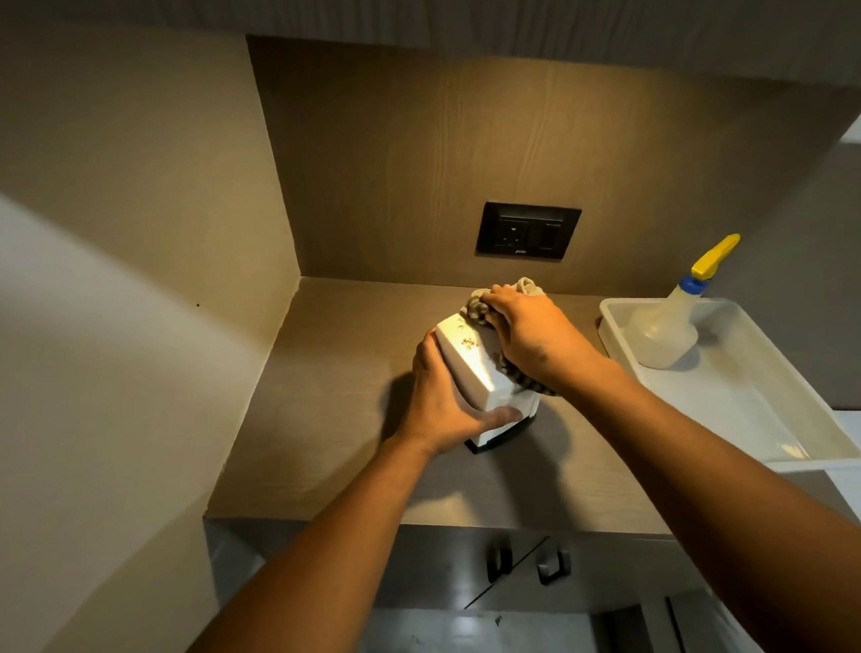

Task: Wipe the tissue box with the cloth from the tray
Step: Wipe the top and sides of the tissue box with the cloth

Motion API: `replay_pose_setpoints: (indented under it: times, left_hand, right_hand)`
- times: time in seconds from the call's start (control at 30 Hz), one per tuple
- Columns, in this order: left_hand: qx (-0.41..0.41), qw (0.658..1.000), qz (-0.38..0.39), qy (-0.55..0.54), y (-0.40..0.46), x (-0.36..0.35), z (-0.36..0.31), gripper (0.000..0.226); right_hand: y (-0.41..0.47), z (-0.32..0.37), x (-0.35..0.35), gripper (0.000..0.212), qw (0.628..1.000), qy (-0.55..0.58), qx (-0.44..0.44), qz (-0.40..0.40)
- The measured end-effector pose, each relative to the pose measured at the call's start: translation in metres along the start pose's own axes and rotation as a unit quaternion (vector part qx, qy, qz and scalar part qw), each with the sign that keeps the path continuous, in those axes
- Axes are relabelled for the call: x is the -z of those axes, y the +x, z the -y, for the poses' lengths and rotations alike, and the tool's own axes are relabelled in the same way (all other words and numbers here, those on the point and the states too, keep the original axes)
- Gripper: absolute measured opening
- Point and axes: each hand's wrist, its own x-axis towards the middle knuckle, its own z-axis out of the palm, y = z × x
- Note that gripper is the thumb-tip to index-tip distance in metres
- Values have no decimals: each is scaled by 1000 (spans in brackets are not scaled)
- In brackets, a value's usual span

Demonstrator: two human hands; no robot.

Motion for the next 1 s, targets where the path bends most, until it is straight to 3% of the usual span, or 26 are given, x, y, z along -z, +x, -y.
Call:
replay_pose_setpoints:
  times: [0.2,0.37,0.6,0.77,0.9,1.0]
  left_hand:
    - [5,1000,-3,9,0,-2,0,144]
    - [4,1000,1,14,1,-1,-2,143]
    - [-5,1000,-6,27,1,-1,-3,141]
    - [1,1000,2,17,2,-6,-4,139]
    - [17,999,-22,34,3,3,5,140]
    - [15,999,-16,33,4,3,2,139]
  right_hand:
    - [-32,-15,0,38,997,-4,60,-45]
    - [2,-2,8,30,999,0,-32,-21]
    - [-7,0,3,54,997,-26,74,21]
    - [5,-7,8,36,1000,-6,13,-27]
    - [22,20,0,44,993,-52,99,38]
    - [1,13,3,54,988,-23,148,37]
